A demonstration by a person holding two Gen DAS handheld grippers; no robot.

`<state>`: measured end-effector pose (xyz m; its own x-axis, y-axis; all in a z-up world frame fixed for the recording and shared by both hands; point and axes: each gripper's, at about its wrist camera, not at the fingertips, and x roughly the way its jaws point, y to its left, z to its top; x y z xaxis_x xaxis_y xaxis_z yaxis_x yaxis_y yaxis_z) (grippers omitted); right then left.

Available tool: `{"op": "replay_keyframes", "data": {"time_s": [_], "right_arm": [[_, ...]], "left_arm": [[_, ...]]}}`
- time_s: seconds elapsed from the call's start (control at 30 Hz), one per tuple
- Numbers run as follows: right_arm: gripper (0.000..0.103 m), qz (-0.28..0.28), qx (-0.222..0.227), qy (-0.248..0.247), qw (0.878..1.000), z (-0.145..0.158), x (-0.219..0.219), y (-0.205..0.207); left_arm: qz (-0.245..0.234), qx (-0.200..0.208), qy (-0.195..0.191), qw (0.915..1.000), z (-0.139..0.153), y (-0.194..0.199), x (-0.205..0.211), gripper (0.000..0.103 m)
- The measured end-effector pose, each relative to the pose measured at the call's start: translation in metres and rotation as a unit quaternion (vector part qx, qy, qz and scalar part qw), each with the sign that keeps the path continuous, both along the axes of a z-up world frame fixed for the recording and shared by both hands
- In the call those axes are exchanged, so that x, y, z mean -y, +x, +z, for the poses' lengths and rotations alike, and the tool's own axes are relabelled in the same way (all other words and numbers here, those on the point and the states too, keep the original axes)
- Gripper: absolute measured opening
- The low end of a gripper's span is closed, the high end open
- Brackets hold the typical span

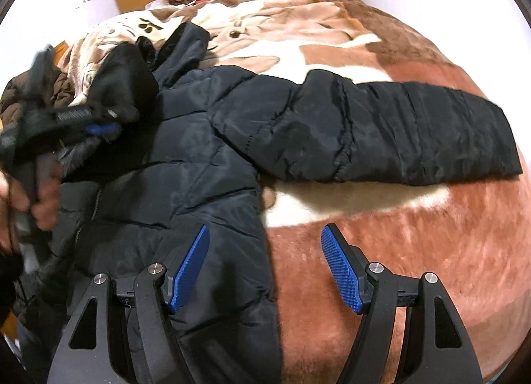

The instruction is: Fold large clothes

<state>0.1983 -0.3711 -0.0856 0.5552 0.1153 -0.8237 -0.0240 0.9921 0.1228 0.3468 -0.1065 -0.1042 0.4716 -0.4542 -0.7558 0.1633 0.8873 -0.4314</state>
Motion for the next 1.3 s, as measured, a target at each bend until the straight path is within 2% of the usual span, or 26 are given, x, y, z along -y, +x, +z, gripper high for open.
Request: {"op": "replay_keyframes", "data": {"time_s": [0.03, 0.13, 0.27, 0.33, 0.4, 0.43, 0.5, 0.53, 0.57, 0.63, 0.67, 0.8, 0.9, 1.0, 1.13, 1.2, 1.3], "right_arm": [[0.070, -0.001, 0.003, 0.001, 1.000, 0.001, 0.001, 0.000], [0.070, -0.004, 0.024, 0.009, 1.000, 0.013, 0.001, 0.001], [0.070, -0.008, 0.058, 0.025, 0.998, 0.037, -0.004, 0.005], [0.070, -0.005, 0.073, 0.030, 0.997, 0.047, -0.012, 0.009], [0.070, 0.006, 0.078, 0.027, 0.997, 0.050, -0.024, 0.018], [0.070, 0.017, 0.077, 0.025, 0.997, 0.050, -0.034, 0.024], [0.070, 0.042, 0.073, 0.032, 0.996, 0.042, -0.053, 0.041], [0.062, 0.050, 0.064, 0.031, 0.996, 0.036, -0.061, 0.051], [0.048, 0.061, 0.052, 0.031, 0.996, 0.027, -0.072, 0.063], [0.037, 0.078, 0.040, 0.026, 0.996, 0.013, -0.090, 0.085], [0.035, 0.083, 0.036, 0.020, 0.996, 0.007, -0.097, 0.095], [0.034, 0.076, 0.017, -0.003, 0.997, -0.021, -0.115, 0.146], [0.034, 0.064, -0.013, -0.012, 0.998, -0.051, -0.110, 0.170], [0.034, 0.058, -0.019, -0.013, 0.998, -0.066, -0.105, 0.179], [0.034, 0.067, -0.026, -0.025, 0.997, -0.064, -0.106, 0.182], [0.034, 0.061, -0.024, -0.027, 0.998, -0.050, -0.102, 0.175], [0.034, 0.061, 0.007, -0.007, 0.998, -0.024, -0.094, 0.148]], "left_arm": [[-0.001, -0.007, -0.013, 0.9999, -0.002, -0.002, 0.000, 0.080], [-0.010, -0.010, -0.051, 0.9986, 0.014, -0.014, -0.005, 0.090], [-0.037, 0.042, -0.082, 0.9951, 0.059, -0.039, -0.018, 0.092], [-0.034, 0.072, -0.067, 0.9946, 0.079, -0.047, -0.034, 0.093], [-0.013, 0.093, -0.047, 0.9945, 0.086, -0.047, -0.057, 0.093], [0.005, 0.102, -0.025, 0.9945, 0.086, -0.044, -0.073, 0.093], [0.045, 0.106, 0.044, 0.9924, 0.078, -0.035, -0.104, 0.093], [0.063, 0.103, 0.077, 0.9897, 0.073, -0.030, -0.120, 0.092], [0.079, 0.100, 0.100, 0.9868, 0.063, -0.024, -0.133, 0.092], [0.111, 0.083, 0.137, 0.9808, 0.044, -0.012, -0.166, 0.082], [0.128, 0.071, 0.150, 0.9778, 0.032, -0.003, -0.178, 0.080], [0.176, 0.042, 0.152, 0.9717, 0.000, 0.016, -0.224, 0.077], [0.178, 0.022, 0.136, 0.9743, -0.031, 0.019, -0.227, 0.077], [0.170, 0.033, 0.158, 0.9721, -0.038, 0.017, -0.216, 0.078], [0.168, 0.029, 0.158, 0.9726, -0.035, 0.015, -0.216, 0.078], [0.168, 0.034, 0.157, 0.9727, -0.019, 0.008, -0.215, 0.076], [0.163, 0.068, 0.132, 0.9754, 0.007, -0.020, -0.214, 0.075]]}}
